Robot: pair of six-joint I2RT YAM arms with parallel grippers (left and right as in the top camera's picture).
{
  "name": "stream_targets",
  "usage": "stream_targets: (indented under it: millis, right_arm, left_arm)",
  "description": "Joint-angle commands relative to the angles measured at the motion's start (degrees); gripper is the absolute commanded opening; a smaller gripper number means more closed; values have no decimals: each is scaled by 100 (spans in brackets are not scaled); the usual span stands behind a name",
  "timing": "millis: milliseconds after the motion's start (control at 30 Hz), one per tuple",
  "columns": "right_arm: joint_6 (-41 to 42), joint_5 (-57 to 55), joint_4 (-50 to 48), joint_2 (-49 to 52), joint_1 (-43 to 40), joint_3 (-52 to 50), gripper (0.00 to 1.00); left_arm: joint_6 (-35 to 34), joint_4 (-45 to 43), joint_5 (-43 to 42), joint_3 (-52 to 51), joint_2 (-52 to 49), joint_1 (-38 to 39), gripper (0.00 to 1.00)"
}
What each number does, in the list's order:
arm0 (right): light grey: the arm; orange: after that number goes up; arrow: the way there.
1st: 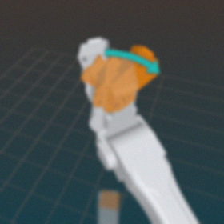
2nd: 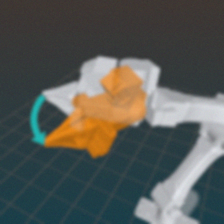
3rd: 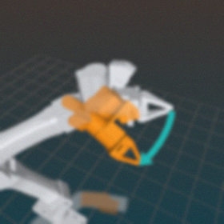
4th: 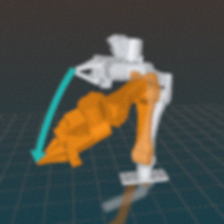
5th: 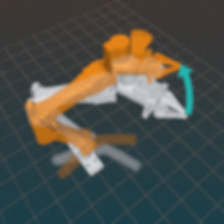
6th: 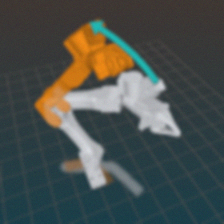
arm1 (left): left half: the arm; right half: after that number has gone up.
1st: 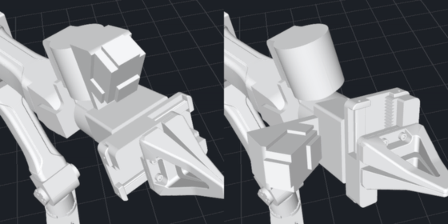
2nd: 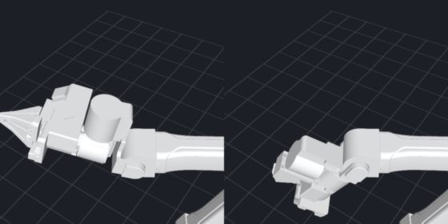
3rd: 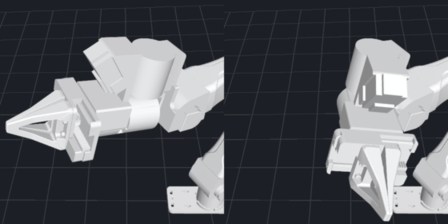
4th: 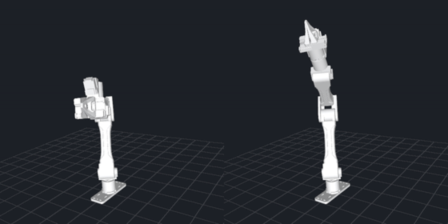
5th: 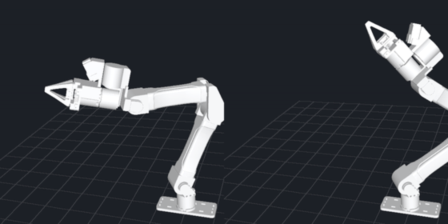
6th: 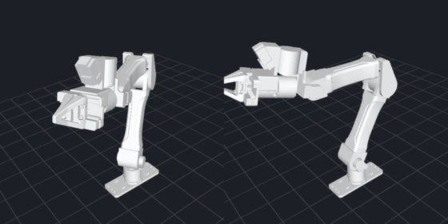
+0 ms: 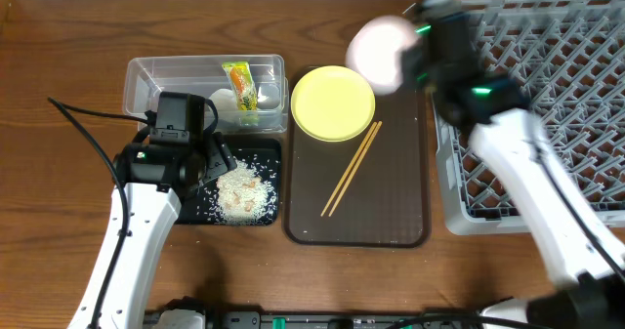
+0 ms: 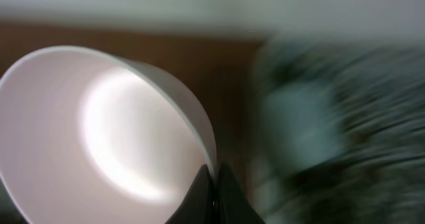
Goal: Sort waste into correct bins and load items into the dishwasher rack
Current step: 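Carry white bowl to dish rack and set it in, then move right gripper back over brown tray toward chopsticks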
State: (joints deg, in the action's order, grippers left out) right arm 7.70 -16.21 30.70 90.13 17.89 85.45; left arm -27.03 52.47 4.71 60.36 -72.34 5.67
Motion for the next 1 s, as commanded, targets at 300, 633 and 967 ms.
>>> stream_targets:
  millis: [300,633,967]
  right_arm:
    - [-3023,-2691,-2181,667,-1419,4,1]
    - [-3611,-4100,-3773,2105,-1869,4,1]
    - [-3606,-4430,-3823,3045,-1930,4,1]
  left_arm:
    - [-31,-50,90,-13,-17,-31,86]
    - [-31,-90,87,-13,-17,-31,86]
    - [-31,-87,87,-13,-17,-31,86]
